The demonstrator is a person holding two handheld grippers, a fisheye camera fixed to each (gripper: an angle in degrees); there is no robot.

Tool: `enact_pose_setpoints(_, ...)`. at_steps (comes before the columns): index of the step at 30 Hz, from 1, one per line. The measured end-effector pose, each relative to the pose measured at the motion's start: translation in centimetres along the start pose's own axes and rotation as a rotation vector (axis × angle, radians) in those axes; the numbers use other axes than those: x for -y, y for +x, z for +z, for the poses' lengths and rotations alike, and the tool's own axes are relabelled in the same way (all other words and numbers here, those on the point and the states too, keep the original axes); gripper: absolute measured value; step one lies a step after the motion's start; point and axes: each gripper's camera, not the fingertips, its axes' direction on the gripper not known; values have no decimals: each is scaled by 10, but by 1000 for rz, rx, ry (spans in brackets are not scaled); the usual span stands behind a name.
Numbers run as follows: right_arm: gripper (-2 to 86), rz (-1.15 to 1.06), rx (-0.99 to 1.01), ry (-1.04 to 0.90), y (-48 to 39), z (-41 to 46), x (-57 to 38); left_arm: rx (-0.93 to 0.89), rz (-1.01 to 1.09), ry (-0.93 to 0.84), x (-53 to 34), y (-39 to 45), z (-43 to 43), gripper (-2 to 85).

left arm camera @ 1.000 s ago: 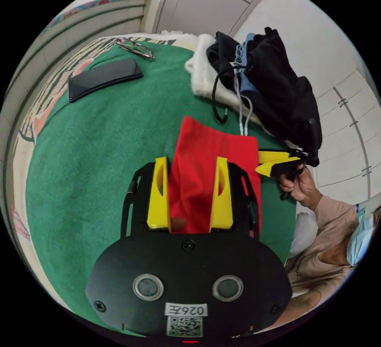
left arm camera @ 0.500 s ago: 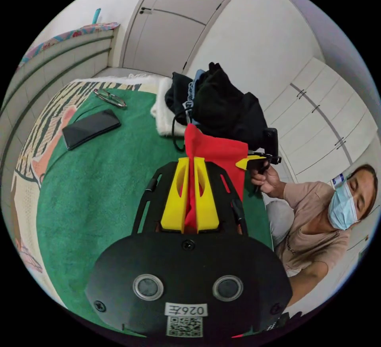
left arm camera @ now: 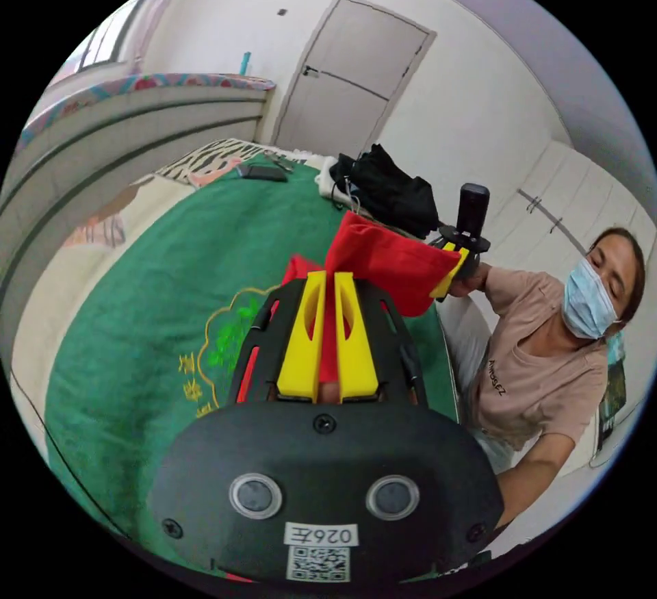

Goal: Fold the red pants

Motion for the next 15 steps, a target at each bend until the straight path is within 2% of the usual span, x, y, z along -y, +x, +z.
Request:
enact_pose_setpoints(4,-2,-17,-70,-230,-20,92,11,-2,-255,15,-78,-38,0,12)
enact_pose_setpoints(5,11,-23,-94,-342,-24,122,14,8,-318,34,-93,-44,-4,27)
enact_pose_setpoints(8,55,-33,48,-481,-32,154,18,20,-376,177,-120,-42,-34,58)
enact_pose_setpoints(11,61,-7,115,-451,-37,140,23,118,-382,335,-132,-18,-71,19)
enact_pose_setpoints(13,55,36,39,-359,-31,124,25,178,-355,384,-127,3,-76,-1)
enact_pose_setpoints(15,35,109,-66,-288,-14,118,27,168,-297,356,-112,21,-61,-7)
